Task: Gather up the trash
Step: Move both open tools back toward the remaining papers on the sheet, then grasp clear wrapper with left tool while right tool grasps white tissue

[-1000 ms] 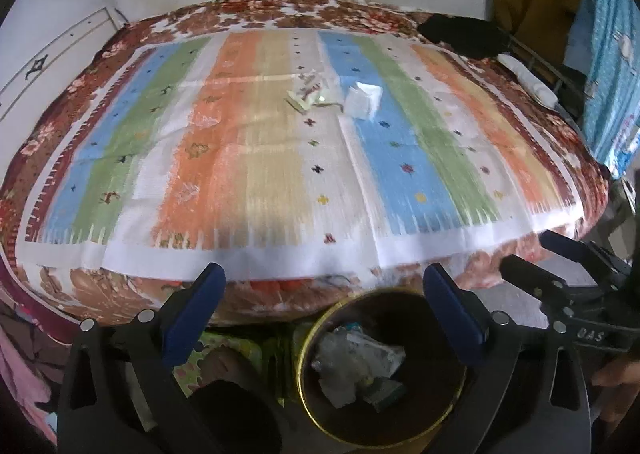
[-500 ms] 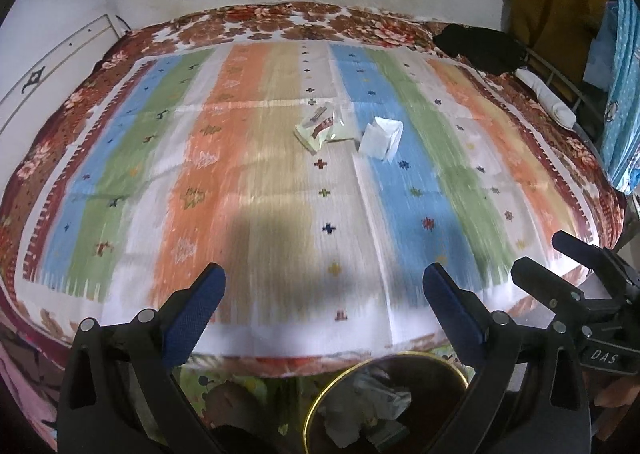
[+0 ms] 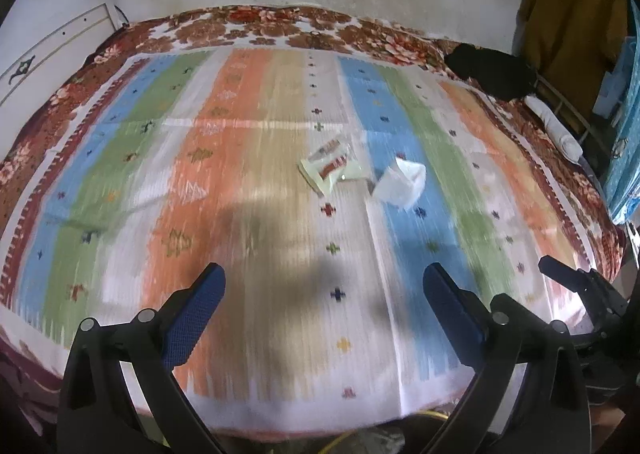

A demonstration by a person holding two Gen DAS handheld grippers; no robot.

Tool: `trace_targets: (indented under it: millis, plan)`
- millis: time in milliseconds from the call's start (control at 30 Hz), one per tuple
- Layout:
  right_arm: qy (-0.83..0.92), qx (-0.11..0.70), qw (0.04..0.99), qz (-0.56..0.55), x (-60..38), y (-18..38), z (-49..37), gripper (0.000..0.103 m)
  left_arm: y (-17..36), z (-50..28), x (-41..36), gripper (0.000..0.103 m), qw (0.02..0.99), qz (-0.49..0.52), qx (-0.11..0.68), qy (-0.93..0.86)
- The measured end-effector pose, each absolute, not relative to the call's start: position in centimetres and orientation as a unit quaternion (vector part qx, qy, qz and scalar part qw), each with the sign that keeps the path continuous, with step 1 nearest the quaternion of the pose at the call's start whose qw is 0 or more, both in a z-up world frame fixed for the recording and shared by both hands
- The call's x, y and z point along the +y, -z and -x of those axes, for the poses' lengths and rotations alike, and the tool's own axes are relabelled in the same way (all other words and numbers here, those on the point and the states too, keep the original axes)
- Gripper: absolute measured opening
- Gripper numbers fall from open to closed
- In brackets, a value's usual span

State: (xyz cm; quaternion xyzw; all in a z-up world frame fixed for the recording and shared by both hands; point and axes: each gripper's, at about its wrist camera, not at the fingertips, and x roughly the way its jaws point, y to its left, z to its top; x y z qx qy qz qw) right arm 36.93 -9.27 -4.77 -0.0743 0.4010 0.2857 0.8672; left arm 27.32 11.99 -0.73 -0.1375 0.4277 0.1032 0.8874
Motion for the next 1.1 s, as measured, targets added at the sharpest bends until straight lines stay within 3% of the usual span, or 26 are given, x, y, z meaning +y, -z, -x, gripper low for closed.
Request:
trace_targets:
  millis: [867, 1100]
  plan:
    - [-0.266, 0.45, 0.85, 0.07, -2.2, 10.7, -49.3, 0.093, 6.9, -39.8, 17.0, 0.095, 0.859, 0.193, 0.463, -0.104]
    - [-0.258, 0.46, 0.848, 0.058, -1.1, 12.4, -51.9, 0.081, 8.7, -42.8, 17.6, 0.093, 0.85, 0.218, 0.469, -0.102]
